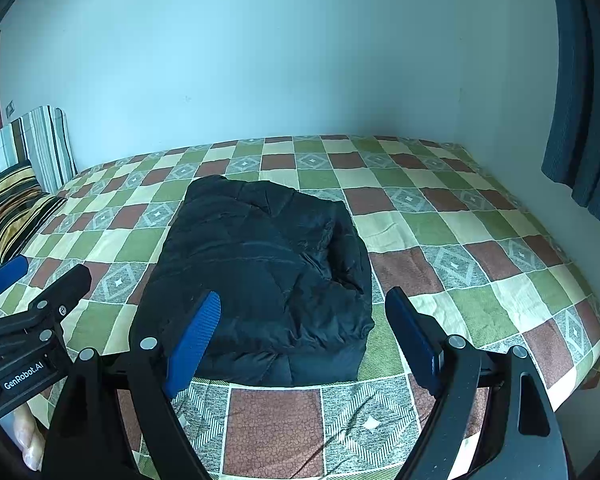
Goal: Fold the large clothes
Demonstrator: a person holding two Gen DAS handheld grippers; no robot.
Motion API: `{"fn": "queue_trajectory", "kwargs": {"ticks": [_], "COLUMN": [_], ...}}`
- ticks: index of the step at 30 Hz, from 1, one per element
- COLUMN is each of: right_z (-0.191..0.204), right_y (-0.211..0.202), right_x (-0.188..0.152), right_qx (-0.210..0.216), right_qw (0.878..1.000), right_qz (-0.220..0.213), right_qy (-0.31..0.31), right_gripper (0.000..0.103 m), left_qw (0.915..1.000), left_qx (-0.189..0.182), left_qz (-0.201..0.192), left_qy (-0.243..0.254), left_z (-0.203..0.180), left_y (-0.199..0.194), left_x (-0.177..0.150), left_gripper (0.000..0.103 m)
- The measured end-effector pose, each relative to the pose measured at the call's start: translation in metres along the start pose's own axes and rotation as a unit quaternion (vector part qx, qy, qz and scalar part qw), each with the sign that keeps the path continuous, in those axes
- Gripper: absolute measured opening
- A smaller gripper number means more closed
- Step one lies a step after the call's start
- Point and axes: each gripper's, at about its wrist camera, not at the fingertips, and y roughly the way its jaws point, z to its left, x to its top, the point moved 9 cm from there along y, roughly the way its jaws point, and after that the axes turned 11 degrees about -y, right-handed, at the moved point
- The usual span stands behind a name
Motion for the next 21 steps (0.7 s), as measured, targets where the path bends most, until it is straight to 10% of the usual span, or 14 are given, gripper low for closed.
{"fn": "queue_trajectory", "kwargs": {"ticks": [21], "right_z": [-0.002], "right_y": [0.011], "right_x": [-0.004], "right_qx": [0.002], "right_qw": [1.000], "right_qz": [0.006], "right_qy": [-0.006], "right_gripper": [0.083], "left_qw": [0.9999], "left_qx": [0.005], "left_qz": [0.007], "left_qy": [-0.013], "left_z": [0.009], "left_y": [0.018], "left_x": [-0.003], "left_gripper": [0.101]}}
